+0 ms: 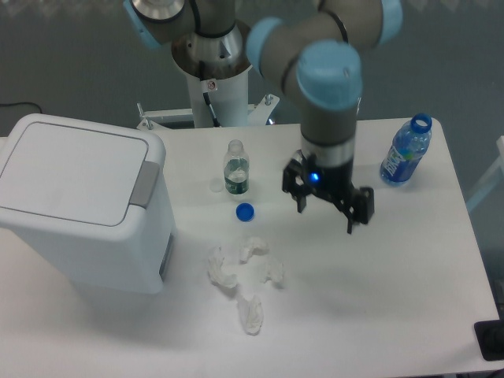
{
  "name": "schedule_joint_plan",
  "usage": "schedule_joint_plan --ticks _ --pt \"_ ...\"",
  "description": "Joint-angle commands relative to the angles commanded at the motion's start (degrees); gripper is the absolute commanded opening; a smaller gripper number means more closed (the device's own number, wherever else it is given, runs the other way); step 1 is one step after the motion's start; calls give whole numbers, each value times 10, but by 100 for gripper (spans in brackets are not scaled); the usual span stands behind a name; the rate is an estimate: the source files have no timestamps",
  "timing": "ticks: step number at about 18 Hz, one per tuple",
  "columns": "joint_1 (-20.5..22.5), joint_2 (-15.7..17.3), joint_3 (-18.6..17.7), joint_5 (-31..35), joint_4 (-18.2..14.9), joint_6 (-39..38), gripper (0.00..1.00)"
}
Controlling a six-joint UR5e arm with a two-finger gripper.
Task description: Close the trash can
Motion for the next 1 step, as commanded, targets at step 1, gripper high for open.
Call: schedule_joint_plan --ticks 1 --pt "5 -2 -1 0 0 2 100"
